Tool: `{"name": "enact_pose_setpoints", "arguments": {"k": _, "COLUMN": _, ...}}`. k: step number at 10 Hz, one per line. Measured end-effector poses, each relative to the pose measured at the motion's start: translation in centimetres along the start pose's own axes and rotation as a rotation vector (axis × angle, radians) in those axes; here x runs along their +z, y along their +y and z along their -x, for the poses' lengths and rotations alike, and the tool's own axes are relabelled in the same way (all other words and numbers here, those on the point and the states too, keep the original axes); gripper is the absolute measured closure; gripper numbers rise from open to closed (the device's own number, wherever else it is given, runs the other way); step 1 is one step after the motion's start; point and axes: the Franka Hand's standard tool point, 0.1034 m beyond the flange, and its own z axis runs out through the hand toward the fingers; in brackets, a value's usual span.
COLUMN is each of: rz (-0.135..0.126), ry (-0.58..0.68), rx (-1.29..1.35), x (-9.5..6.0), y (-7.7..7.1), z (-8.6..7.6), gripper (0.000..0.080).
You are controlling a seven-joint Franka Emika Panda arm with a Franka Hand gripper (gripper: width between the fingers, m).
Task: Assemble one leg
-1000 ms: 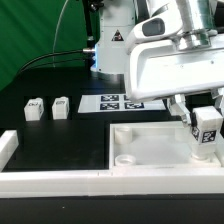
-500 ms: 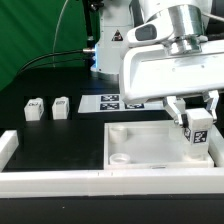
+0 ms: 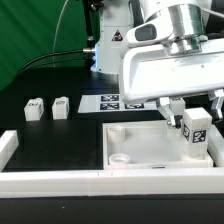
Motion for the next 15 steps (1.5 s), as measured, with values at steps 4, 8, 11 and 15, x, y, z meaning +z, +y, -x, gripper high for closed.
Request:
{"name": "enact_pose_setpoints", "arguments": {"k": 4, "rz": 0.002, "ry": -0.003, "rx": 0.002, "x": 0.0, "y": 0.2, "z": 0.0, "gripper": 0.0153}}
{"name": "enact_pose_setpoints", "arguments": {"k": 8, "rz": 0.001, "ry": -0.007, "rx": 0.000, "x": -0.3, "y": 0.2, "z": -0.4, "gripper": 0.0151}}
{"name": "enact_pose_setpoints", "arguments": {"k": 11, "rz": -0.008, "ry": -0.048, "rx": -0.006, "x": -1.8, "y": 0.4, "z": -1.6, "gripper": 0.0151}}
{"name": "enact_pose_setpoints", "arguments": {"k": 15, "rz": -0.054, "ry": -0.220, "rx": -0.003, "x": -1.1, "y": 0.2, "z": -1.4, "gripper": 0.0151}}
